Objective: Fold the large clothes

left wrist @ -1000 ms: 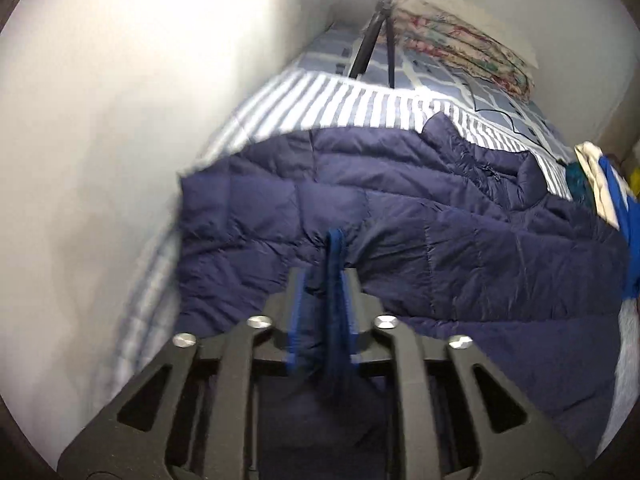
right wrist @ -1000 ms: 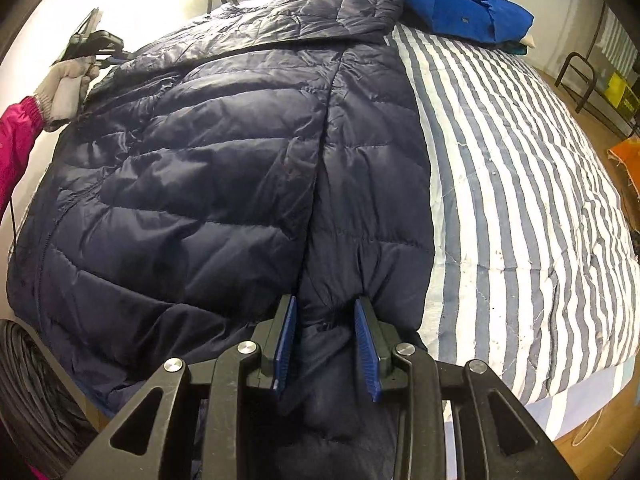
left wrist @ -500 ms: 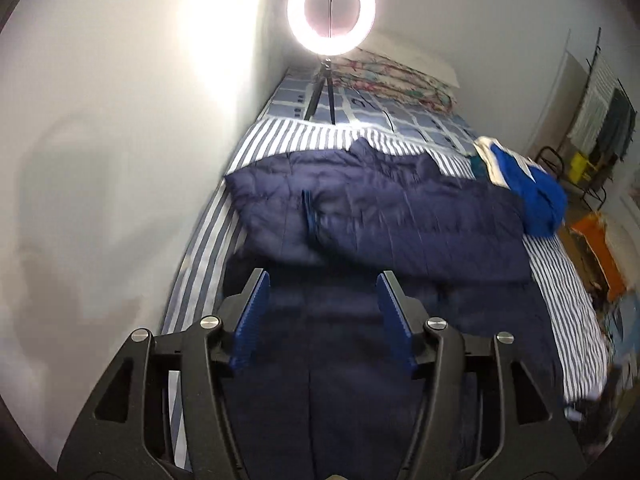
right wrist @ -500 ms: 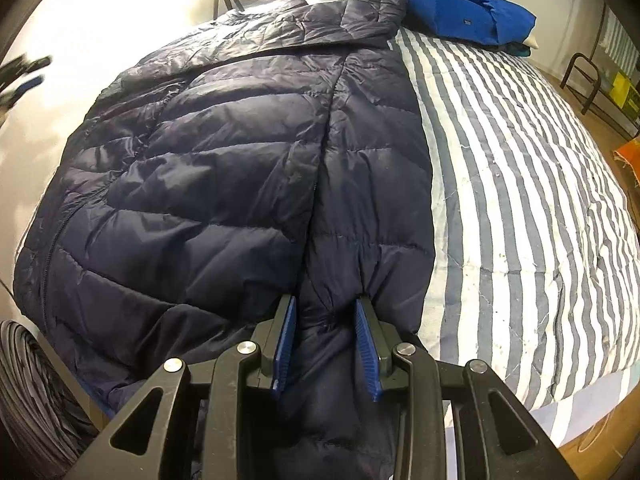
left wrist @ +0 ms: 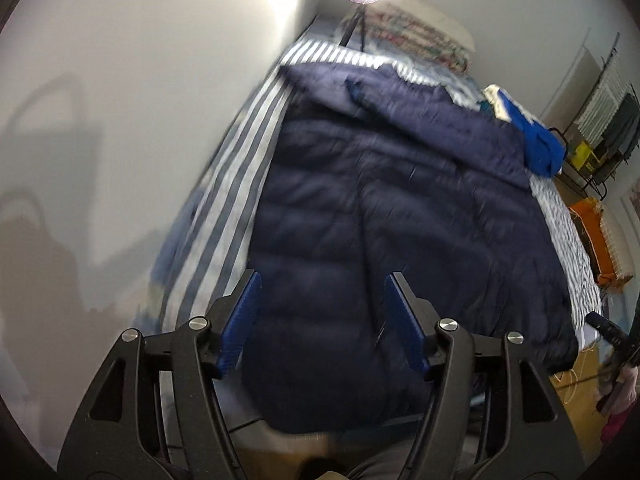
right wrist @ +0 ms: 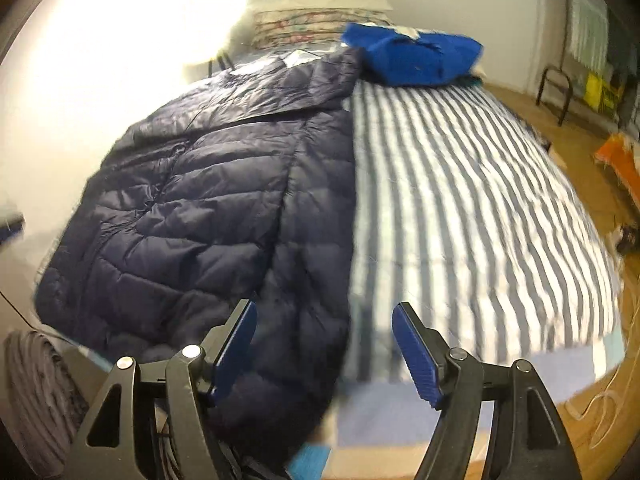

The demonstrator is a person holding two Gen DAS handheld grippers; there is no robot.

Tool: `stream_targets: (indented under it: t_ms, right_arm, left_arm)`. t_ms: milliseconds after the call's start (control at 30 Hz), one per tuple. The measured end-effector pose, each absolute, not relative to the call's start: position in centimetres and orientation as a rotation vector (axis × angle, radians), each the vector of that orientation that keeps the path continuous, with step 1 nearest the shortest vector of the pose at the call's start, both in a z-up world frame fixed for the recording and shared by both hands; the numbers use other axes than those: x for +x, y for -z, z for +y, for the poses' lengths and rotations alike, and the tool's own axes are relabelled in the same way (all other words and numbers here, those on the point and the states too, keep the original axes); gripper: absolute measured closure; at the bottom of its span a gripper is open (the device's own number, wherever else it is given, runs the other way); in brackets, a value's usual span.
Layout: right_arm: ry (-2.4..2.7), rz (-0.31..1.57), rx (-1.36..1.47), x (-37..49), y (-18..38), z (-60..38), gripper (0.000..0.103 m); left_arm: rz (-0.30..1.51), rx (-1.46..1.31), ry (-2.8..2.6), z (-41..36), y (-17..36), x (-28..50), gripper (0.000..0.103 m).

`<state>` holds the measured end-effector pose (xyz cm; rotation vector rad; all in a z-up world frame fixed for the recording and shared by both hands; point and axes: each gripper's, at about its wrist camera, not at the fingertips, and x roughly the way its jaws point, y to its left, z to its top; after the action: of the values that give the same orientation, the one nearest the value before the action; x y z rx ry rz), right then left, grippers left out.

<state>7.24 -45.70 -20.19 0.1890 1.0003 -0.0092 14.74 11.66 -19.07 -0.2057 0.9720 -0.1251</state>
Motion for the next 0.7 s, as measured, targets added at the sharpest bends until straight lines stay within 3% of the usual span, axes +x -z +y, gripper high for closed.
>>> stream_targets:
  t_ms: [167, 367, 700]
  right_arm:
    - [0.012, 1.022, 0.332, 5.0, 21.4, -49.0, 0.030]
    - [-0.056, 1.003, 0.481, 4.5, 22.7, -49.4, 0.030]
    - [-0.168, 1.042, 0.461, 6.7, 24.0, -47.9, 0.030]
  left_arm:
    - [1.064, -0.305, 0.159, 13.1, 22.6, 12.9, 0.037]
    - [1.054, -0.358, 0.148, 14.3, 24.5, 11.4, 0.037]
    - [1.065, -0.350, 0.144, 13.2, 26.5, 11.2, 0.037]
